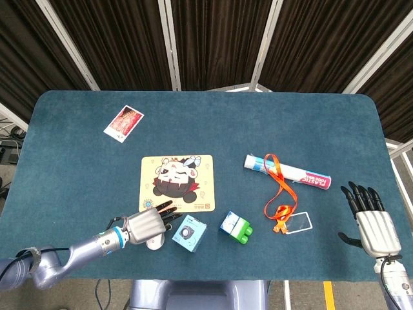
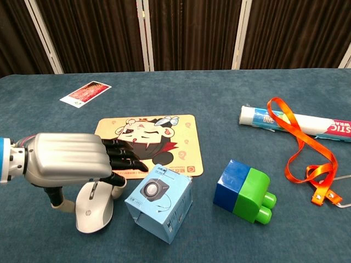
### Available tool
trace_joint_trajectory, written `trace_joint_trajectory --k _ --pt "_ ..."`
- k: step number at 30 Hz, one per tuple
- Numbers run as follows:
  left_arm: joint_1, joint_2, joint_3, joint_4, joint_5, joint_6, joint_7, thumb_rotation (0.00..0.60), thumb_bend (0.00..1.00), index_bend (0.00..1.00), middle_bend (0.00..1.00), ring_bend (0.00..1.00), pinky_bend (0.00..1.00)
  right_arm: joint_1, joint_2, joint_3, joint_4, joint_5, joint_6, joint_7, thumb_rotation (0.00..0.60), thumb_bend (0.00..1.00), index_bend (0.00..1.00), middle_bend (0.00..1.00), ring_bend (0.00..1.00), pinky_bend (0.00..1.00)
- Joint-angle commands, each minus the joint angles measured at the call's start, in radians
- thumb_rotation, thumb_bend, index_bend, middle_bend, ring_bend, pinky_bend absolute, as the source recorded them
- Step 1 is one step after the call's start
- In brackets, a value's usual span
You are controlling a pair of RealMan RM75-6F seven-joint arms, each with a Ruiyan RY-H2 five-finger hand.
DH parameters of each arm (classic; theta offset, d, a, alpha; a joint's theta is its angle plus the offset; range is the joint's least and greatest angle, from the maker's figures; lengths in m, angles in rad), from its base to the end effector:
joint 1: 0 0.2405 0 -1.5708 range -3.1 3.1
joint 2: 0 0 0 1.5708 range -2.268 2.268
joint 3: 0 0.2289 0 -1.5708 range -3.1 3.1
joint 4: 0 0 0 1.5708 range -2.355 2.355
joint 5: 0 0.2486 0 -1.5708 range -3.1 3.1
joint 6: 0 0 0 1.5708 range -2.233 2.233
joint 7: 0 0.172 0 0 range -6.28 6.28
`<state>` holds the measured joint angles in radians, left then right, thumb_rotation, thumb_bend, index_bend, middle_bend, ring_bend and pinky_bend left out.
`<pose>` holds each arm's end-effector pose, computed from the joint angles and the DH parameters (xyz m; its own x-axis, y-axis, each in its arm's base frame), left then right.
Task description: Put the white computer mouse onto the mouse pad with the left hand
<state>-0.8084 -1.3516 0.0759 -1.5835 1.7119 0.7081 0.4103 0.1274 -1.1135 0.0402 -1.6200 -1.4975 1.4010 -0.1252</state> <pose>-0.1394 0.2642 -0.0913 0.9000 0.0384 0.4341 0.2302 -0.8876 -0.3989 -0.2984 -0.2198 0.0979 0.5073 -0.0729 0.8587 -0.8617 -0.0554 0.5044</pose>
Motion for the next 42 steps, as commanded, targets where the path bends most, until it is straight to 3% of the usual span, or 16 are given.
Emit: trace_joint_trajectory --k 1,12,22,33,42 --pt "-0.005 0.02 -0.007 -0.007 0.003 0.015 0.001 0.6 0.26 0.52 0.0 0.0 0.0 0.0 0.0 0.0 0.0 0.0 0.0 0.0 0.6 0.09 0.0 0.0 0.0 0.0" --pt "-0.068 0.054 -0.078 0.043 0.008 0.027 0.039 0.6 0.26 0.52 0.0 0.0 0.0 0.0 0.001 0.0 0.0 -0.002 0.001 0.005 0.6 0.09 0.0 0.0 0.0 0.0" --pt "-0.168 -0.061 -0.124 0.205 0.006 -0.032 0.057 0.6 0.26 0.53 0.0 0.0 0.0 0.003 0.004 -0.001 0.0 -0.003 -0.007 0.015 0.6 0.08 0.0 0.0 0.0 0.0" --pt "-0.237 -0.205 -0.127 0.393 -0.023 -0.085 0.077 0.6 0.26 0.53 0.0 0.0 0.0 0.011 0.01 -0.001 -0.002 0.003 -0.023 0.021 0.6 0.09 0.0 0.0 0.0 0.0" --pt "-0.272 -0.251 -0.135 0.472 -0.041 -0.083 0.041 0.6 0.26 0.53 0.0 0.0 0.0 0.015 0.013 0.0 -0.005 0.008 -0.032 0.02 0.6 0.09 0.0 0.0 0.0 0.0"
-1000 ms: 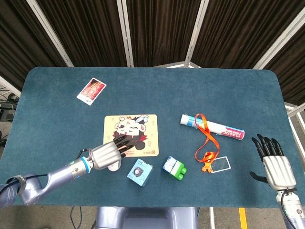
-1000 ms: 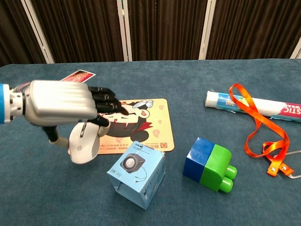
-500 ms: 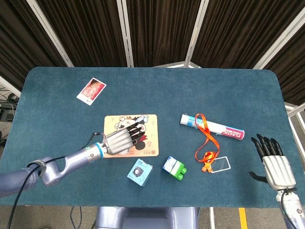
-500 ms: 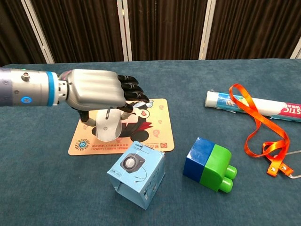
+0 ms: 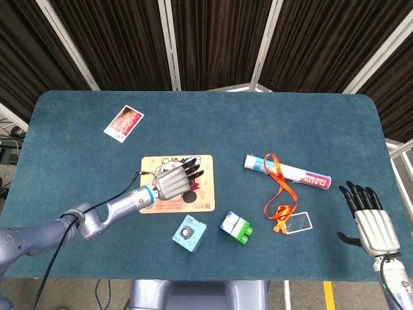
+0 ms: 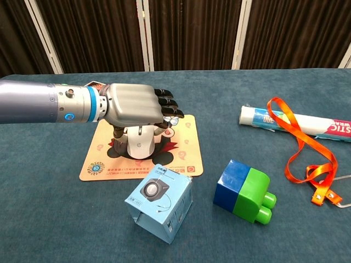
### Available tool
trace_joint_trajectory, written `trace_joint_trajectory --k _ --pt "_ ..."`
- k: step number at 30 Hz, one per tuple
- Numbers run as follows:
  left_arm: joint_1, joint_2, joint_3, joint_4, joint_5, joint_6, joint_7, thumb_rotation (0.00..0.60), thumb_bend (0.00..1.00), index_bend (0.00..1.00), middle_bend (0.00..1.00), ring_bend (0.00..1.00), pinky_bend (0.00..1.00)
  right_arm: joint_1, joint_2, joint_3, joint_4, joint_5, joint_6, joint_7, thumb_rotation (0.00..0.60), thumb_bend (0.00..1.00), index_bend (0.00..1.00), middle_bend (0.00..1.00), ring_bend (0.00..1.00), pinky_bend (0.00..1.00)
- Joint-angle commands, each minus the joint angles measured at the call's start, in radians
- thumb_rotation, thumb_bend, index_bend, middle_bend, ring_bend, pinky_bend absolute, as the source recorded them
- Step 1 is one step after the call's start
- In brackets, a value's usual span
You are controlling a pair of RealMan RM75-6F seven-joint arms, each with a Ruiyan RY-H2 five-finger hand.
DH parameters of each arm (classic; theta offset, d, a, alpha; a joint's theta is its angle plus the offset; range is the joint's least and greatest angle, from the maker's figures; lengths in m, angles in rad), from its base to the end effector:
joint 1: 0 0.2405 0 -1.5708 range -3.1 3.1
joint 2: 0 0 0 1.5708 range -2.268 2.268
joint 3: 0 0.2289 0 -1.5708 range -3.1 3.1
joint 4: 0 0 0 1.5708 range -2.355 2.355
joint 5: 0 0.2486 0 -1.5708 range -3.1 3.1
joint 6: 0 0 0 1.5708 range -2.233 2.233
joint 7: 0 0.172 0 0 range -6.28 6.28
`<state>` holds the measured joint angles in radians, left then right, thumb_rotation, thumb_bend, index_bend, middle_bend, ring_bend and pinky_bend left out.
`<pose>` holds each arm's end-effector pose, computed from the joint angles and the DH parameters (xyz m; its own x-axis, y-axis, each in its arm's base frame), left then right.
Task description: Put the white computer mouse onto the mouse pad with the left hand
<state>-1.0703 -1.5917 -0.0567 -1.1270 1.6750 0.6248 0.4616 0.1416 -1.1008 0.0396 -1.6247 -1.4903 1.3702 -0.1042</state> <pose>-0.0764 0.3899 -0.1163 0.9093 -0.2857 0.3027 -0.0442 -0.7894 -0.6123 -0.2991 -0.2235 0.0970 0.4963 -0.0979 0.8626 -0.8681 -0.0620 0.4925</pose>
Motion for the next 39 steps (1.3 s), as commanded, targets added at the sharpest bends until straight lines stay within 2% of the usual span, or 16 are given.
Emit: trace_joint_trajectory --k 1,7,11,21,28,32,39 --pt "-0.014 -0.017 0.0 0.025 -0.003 0.001 -0.014 0.6 0.26 0.53 0.0 0.0 0.0 0.001 0.0 0.0 -0.001 0.002 -0.002 -0.001 0.6 0.09 0.0 0.0 0.0 0.0" --pt "-0.032 -0.04 0.016 0.062 0.014 0.011 -0.023 0.6 0.26 0.51 0.0 0.0 0.0 0.002 -0.001 0.001 -0.002 0.004 -0.003 -0.005 0.6 0.08 0.0 0.0 0.0 0.0" --pt "-0.036 -0.049 0.026 0.079 0.019 0.023 -0.032 0.6 0.26 0.38 0.0 0.0 0.0 0.002 -0.001 0.001 -0.002 0.005 -0.003 -0.006 0.6 0.09 0.0 0.0 0.0 0.0" --pt "-0.03 -0.044 0.044 0.087 0.011 0.05 -0.033 0.6 0.26 0.22 0.0 0.0 0.0 0.001 -0.001 0.0 -0.001 0.003 0.0 -0.007 0.6 0.09 0.0 0.0 0.0 0.0" --pt "-0.022 -0.027 0.049 0.068 -0.003 0.066 -0.027 0.6 0.26 0.21 0.0 0.0 0.0 0.001 -0.001 0.0 -0.001 0.004 0.001 -0.007 0.6 0.09 0.0 0.0 0.0 0.0" --pt "-0.001 0.01 0.05 0.025 -0.013 0.104 -0.022 0.6 0.26 0.19 0.0 0.0 0.0 0.001 0.0 -0.001 -0.001 0.004 0.0 -0.005 0.6 0.09 0.0 0.0 0.0 0.0" --pt "0.1 0.162 0.047 -0.165 -0.075 0.21 0.05 0.6 0.26 0.13 0.0 0.0 0.0 0.0 -0.002 -0.001 0.0 0.003 0.003 -0.009 0.6 0.09 0.0 0.0 0.0 0.0"
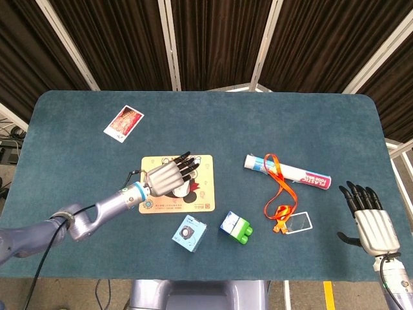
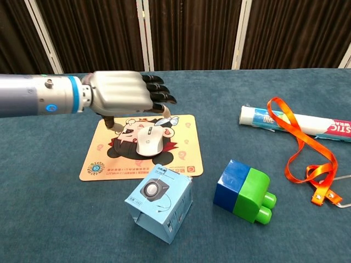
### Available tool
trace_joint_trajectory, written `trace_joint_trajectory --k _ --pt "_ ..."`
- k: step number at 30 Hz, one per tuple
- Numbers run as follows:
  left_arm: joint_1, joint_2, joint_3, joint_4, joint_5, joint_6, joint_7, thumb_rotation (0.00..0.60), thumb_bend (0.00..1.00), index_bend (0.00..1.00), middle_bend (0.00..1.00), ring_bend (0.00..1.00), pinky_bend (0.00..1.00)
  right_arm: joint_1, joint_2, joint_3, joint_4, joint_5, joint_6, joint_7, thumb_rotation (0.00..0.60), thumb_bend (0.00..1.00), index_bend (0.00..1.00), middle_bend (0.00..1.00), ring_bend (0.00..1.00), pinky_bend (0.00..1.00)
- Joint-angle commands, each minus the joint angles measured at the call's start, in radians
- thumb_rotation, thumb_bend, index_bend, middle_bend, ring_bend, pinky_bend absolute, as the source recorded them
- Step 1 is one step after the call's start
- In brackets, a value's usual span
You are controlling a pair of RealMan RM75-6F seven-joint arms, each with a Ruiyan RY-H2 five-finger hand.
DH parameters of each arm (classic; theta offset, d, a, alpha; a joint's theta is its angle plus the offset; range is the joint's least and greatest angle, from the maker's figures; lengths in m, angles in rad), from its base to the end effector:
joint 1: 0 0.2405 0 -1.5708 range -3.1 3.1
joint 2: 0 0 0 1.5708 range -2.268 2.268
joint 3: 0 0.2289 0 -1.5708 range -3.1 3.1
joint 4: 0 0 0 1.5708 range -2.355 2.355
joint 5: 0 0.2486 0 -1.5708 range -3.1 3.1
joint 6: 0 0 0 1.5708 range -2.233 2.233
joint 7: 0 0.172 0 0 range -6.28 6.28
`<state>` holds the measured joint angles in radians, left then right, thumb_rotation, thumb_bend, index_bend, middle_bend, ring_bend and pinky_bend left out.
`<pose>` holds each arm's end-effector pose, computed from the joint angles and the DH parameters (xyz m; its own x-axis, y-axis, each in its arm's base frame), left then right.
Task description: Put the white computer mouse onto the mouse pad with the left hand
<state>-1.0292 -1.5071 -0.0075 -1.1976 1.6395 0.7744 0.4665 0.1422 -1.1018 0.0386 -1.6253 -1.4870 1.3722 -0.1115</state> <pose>-0.0899 0.3872 -0.0842 0.8832 -0.2982 0.3620 0.0137 -0.7551 -0.6555 -0.2992 -0.2235 0.0970 0.5008 -0.0968 0.8601 -0.8655 -0.0599 0.4973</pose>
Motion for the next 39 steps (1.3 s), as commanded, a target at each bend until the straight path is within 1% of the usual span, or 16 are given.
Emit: trace_joint_trajectory --k 1,5,9,13,14,17,19,22,26,28,31,35,39 --pt "0.087 0.106 -0.005 -0.136 -0.06 0.089 0.065 0.6 0.26 0.12 0.0 0.0 0.0 0.0 -0.001 0.0 0.0 0.0 0.002 -0.004 0.6 0.09 0.0 0.0 0.0 0.0" --pt "0.185 0.18 -0.011 -0.256 -0.141 0.184 0.125 0.6 0.26 0.08 0.0 0.0 0.0 -0.001 -0.003 0.001 0.0 0.0 0.004 -0.01 0.6 0.09 0.0 0.0 0.0 0.0" --pt "0.272 0.252 -0.007 -0.363 -0.204 0.272 0.143 0.6 0.26 0.06 0.0 0.0 0.0 -0.004 -0.005 0.0 0.001 -0.003 0.011 -0.015 0.6 0.09 0.0 0.0 0.0 0.0" --pt "0.363 0.317 0.009 -0.457 -0.213 0.393 0.17 0.6 0.26 0.01 0.0 0.0 0.0 -0.007 -0.008 -0.001 0.003 -0.006 0.019 -0.019 0.6 0.09 0.0 0.0 0.0 0.0" --pt "0.378 0.326 0.014 -0.472 -0.213 0.41 0.172 0.6 0.26 0.0 0.0 0.0 0.0 -0.008 -0.008 -0.001 0.003 -0.006 0.02 -0.02 0.6 0.09 0.0 0.0 0.0 0.0" --pt "0.446 0.36 0.036 -0.53 -0.212 0.484 0.148 0.6 0.26 0.0 0.0 0.0 0.0 -0.01 -0.01 -0.001 0.004 -0.008 0.025 -0.022 0.6 0.08 0.0 0.0 0.0 0.0" --pt "0.501 0.379 0.05 -0.559 -0.218 0.54 0.109 0.6 0.25 0.0 0.0 0.0 0.0 -0.011 -0.011 -0.002 0.006 -0.01 0.028 -0.024 0.6 0.09 0.0 0.0 0.0 0.0" --pt "0.564 0.381 0.062 -0.562 -0.213 0.611 0.058 0.6 0.24 0.0 0.0 0.0 0.0 -0.013 -0.011 -0.002 0.007 -0.012 0.031 -0.023 0.6 0.09 0.0 0.0 0.0 0.0" --pt "0.649 0.371 0.081 -0.539 -0.208 0.702 0.004 0.6 0.23 0.0 0.0 0.0 0.0 -0.015 -0.013 -0.003 0.008 -0.015 0.036 -0.024 0.6 0.08 0.0 0.0 0.0 0.0" --pt "0.684 0.363 0.086 -0.51 -0.19 0.744 -0.02 0.6 0.23 0.0 0.0 0.0 0.0 -0.015 -0.014 -0.003 0.008 -0.015 0.036 -0.026 0.6 0.09 0.0 0.0 0.0 0.0" --pt "0.734 0.337 0.08 -0.443 -0.176 0.807 -0.066 0.6 0.23 0.0 0.0 0.0 0.0 -0.015 -0.015 -0.002 0.008 -0.013 0.036 -0.029 0.6 0.09 0.0 0.0 0.0 0.0" --pt "0.773 0.311 0.073 -0.375 -0.169 0.836 -0.132 0.6 0.23 0.0 0.0 0.0 0.0 -0.016 -0.015 -0.001 0.007 -0.012 0.037 -0.031 0.6 0.09 0.0 0.0 0.0 0.0" --pt "0.787 0.317 0.063 -0.375 -0.187 0.814 -0.192 0.6 0.23 0.0 0.0 0.0 0.0 -0.015 -0.016 0.0 0.006 -0.01 0.035 -0.031 0.6 0.09 0.0 0.0 0.0 0.0"
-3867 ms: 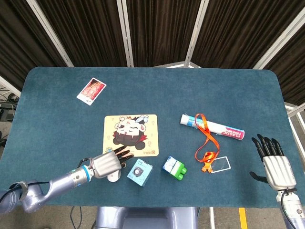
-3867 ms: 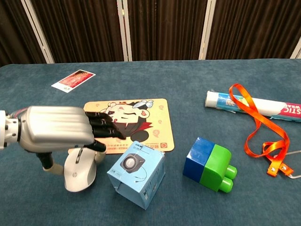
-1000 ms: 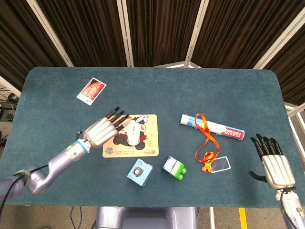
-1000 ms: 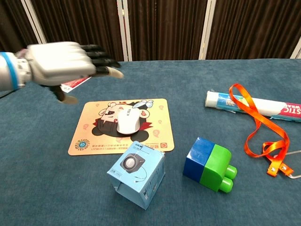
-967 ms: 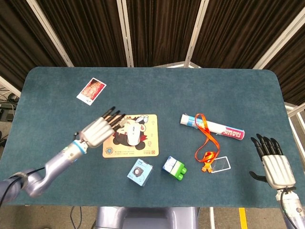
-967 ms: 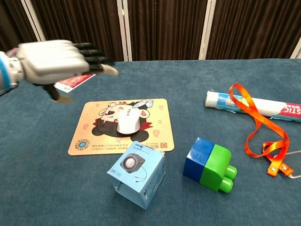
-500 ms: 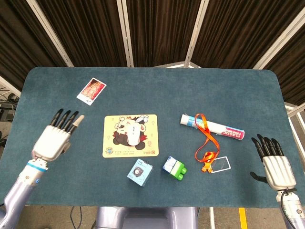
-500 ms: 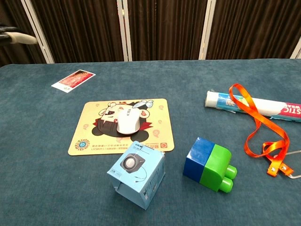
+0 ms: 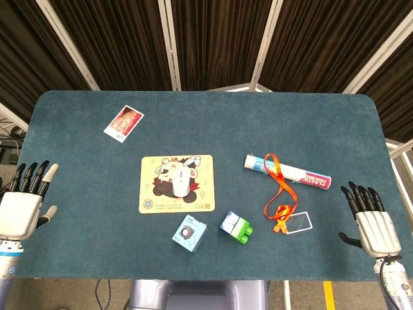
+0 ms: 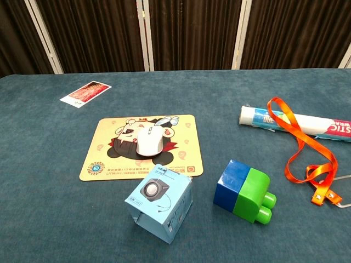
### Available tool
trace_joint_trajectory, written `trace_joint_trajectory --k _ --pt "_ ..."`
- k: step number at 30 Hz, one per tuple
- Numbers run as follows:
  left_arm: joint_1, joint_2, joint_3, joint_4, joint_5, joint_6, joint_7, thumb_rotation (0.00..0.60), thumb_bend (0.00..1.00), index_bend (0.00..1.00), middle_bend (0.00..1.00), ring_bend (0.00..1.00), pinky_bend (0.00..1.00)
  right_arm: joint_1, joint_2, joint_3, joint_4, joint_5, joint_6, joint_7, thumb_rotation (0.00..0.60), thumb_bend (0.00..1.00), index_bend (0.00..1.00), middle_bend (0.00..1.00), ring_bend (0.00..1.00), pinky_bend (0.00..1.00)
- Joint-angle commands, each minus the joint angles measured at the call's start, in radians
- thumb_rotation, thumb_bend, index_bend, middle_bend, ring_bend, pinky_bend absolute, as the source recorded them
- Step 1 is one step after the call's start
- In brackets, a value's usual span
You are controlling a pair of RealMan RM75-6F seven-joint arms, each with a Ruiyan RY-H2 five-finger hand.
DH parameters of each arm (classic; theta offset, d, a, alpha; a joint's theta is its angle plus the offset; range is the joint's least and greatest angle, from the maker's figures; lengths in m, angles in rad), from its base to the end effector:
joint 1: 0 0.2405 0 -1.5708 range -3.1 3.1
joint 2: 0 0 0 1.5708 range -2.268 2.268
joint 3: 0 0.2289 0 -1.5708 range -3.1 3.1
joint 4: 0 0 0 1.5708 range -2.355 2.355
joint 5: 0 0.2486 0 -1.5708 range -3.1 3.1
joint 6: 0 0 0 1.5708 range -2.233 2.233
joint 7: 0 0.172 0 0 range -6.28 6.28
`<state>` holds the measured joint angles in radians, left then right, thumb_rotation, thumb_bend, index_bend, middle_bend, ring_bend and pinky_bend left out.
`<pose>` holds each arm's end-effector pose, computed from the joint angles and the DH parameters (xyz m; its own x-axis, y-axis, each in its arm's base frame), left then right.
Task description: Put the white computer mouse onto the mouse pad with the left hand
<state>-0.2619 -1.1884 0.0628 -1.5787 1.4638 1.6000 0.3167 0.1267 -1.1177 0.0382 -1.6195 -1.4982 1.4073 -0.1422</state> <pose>-0.2712 0.2335 0.0964 0.6328 -0.1019 0.7676 0.7598 -0.1092 -0.6409 -0.2977 -0.2191 0.0973 0.5188 -0.0683 0.8521 -0.8548 -0.0562 0.5159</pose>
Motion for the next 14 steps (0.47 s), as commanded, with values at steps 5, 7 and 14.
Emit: trace_joint_trajectory --k 5,7,14 --pt "0.033 0.005 -0.013 0.007 -0.005 -0.022 -0.016 0.6 0.23 0.0 0.0 0.0 0.0 0.001 -0.002 0.002 -0.002 0.004 -0.002 -0.005 0.6 0.09 0.0 0.0 0.0 0.0" --pt "0.033 0.009 -0.015 -0.001 -0.022 -0.047 -0.006 0.6 0.24 0.0 0.0 0.0 0.0 0.001 -0.002 0.002 -0.002 0.003 -0.001 -0.005 0.6 0.09 0.0 0.0 0.0 0.0" --pt "0.019 0.034 -0.036 -0.052 -0.07 -0.125 0.045 0.6 0.24 0.0 0.0 0.0 0.0 -0.001 -0.002 0.002 0.0 0.001 0.003 -0.005 0.6 0.08 0.0 0.0 0.0 0.0"
